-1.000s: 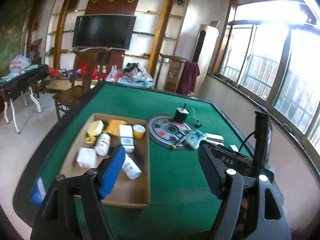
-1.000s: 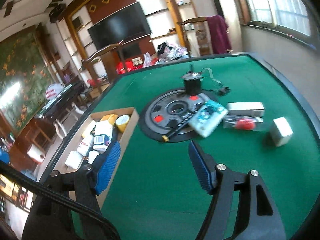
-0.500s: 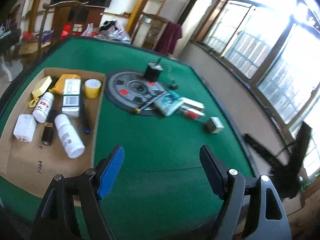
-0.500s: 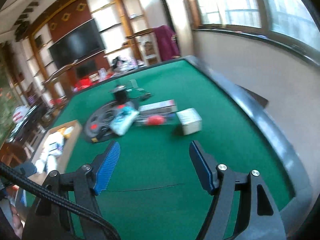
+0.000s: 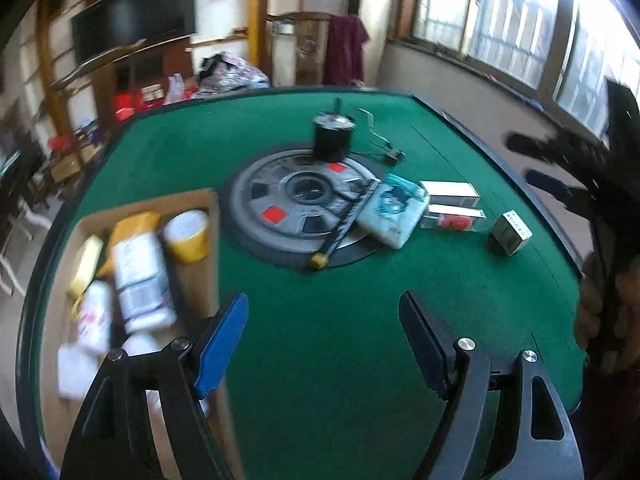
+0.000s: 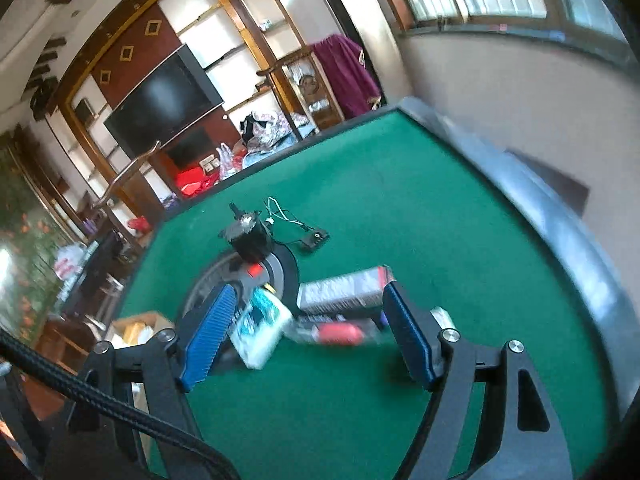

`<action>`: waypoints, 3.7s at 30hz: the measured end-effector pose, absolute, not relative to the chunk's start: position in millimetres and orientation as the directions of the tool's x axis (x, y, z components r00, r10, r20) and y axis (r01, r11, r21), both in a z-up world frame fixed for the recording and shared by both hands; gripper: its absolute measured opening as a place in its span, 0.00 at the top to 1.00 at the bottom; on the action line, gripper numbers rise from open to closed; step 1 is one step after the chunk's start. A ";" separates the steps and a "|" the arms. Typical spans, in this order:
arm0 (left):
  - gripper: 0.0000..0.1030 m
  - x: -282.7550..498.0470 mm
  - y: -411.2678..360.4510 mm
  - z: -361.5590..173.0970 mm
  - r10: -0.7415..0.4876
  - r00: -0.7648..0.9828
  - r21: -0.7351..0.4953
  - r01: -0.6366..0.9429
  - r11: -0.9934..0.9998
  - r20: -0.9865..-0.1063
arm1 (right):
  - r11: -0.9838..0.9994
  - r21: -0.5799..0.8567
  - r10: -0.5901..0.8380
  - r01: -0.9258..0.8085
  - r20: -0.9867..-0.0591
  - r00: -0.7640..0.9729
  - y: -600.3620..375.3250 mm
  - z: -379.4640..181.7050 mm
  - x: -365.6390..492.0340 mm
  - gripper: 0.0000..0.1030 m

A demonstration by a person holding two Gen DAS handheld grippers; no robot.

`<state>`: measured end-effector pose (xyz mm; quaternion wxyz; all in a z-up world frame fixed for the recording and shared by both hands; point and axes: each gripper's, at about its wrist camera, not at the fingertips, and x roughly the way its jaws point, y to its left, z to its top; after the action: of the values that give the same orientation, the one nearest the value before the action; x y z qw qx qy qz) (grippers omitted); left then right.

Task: Organize objects
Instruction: 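Move both grippers back over the remaining items on the table, then grasp the black marker with the left gripper while the right grasps the cartoon tissue pack, then carry the marker and tissue pack over the cardboard tray with both grippers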

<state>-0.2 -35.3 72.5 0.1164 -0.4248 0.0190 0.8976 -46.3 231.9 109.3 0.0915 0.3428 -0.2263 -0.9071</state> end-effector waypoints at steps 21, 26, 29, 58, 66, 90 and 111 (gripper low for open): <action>0.89 -80.6 13.9 8.6 0.131 -0.519 0.072 -0.352 -0.933 -0.845 | -0.872 0.490 -0.348 0.005 -0.611 -0.711 238.7 77.0 -54.2 0.26; 0.89 -30.0 1.9 19.0 0.129 -0.515 0.048 -0.317 -0.947 -0.847 | -0.873 0.488 -0.353 0.002 -0.629 -0.692 235.6 70.7 -58.5 0.26; 0.89 -16.7 1.0 13.3 0.160 -0.475 -0.013 -0.298 -0.954 -0.865 | -0.876 0.482 -0.356 0.005 -0.642 -0.679 230.5 66.4 -59.8 0.26; 0.91 70.2 -86.2 64.2 0.410 -0.639 -0.287 -0.292 -0.912 -0.651 | -0.895 0.447 -0.396 -0.001 -0.793 -0.462 139.3 27.7 -79.8 0.26; 0.91 73.2 -91.1 49.8 0.448 -0.594 -0.319 -0.316 -0.894 -0.668 | -0.961 0.274 -0.225 -0.036 -0.850 -0.477 109.2 27.6 -105.7 0.31; 0.89 37.3 -35.5 5.1 0.297 -0.495 -0.134 -0.337 -0.932 -0.817 | -0.857 0.507 -0.487 0.092 -0.740 -0.464 176.1 43.0 -6.9 0.64; 0.89 100.7 -133.8 55.9 0.351 -0.648 -0.283 -0.212 -0.936 -0.676 | -0.982 0.183 -0.184 0.053 -0.845 -0.503 106.2 25.8 -13.2 0.62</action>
<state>100.7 -133.8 55.9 0.1557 -0.3893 -0.0895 0.9034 -13.2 106.2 25.8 0.0688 0.4940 -0.0664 -0.8642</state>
